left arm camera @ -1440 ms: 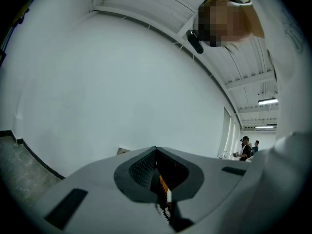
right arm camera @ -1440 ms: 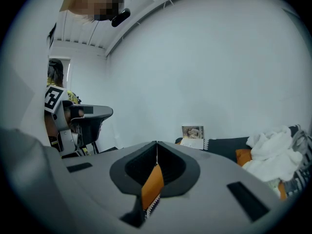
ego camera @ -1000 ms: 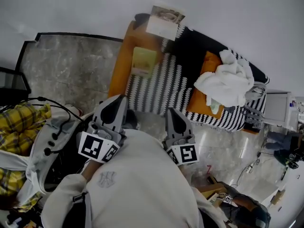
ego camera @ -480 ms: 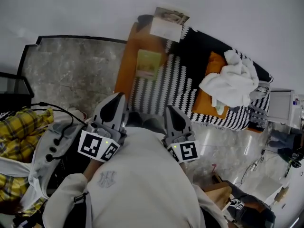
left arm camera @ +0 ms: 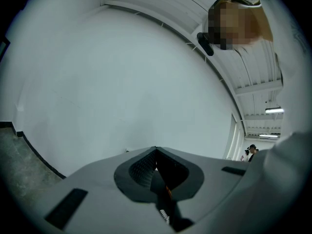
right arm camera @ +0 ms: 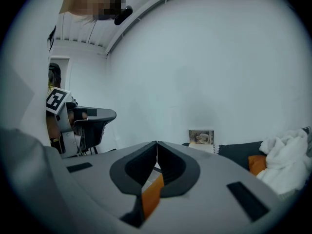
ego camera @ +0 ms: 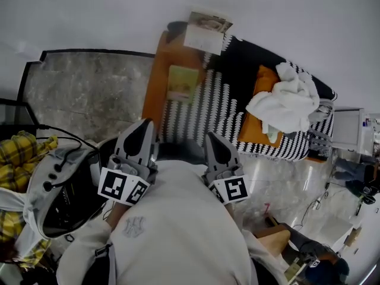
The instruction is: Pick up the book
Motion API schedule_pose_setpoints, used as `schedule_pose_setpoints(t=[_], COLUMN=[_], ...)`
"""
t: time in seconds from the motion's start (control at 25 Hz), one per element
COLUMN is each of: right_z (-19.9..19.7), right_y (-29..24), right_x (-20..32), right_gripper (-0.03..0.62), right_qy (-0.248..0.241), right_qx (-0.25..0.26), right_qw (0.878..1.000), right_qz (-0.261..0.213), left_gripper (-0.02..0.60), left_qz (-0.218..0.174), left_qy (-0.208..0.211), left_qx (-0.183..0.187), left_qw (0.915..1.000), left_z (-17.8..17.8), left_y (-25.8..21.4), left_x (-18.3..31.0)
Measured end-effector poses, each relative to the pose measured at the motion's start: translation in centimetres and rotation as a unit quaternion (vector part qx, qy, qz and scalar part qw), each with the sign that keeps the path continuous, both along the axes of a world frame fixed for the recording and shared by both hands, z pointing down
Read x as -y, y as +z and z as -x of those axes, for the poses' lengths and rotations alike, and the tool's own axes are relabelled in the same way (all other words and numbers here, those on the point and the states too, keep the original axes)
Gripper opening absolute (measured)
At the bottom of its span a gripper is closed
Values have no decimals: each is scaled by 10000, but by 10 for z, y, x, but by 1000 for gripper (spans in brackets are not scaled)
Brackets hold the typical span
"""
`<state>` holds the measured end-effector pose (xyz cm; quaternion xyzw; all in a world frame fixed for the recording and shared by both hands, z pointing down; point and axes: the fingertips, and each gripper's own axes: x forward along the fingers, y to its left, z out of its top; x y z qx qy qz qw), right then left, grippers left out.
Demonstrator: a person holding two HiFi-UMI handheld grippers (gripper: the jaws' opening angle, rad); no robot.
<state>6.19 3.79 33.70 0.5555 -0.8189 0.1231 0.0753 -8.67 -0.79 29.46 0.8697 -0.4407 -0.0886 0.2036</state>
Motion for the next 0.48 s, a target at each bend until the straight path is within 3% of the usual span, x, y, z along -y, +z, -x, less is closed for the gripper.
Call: schedule_pose_setpoints(t=[0.48], right_z=[-5], right_y=[-1], right_x=[32], right_gripper=[20], right_qy=[-270], right_qx=[-43], right_qw=[9996], right_qz=[106], left_gripper=[9], left_qz=[228], left_qy=[-266], left_qx=[27], left_qw=[9994], left_z=[0], left_y=[3], left_x=[28])
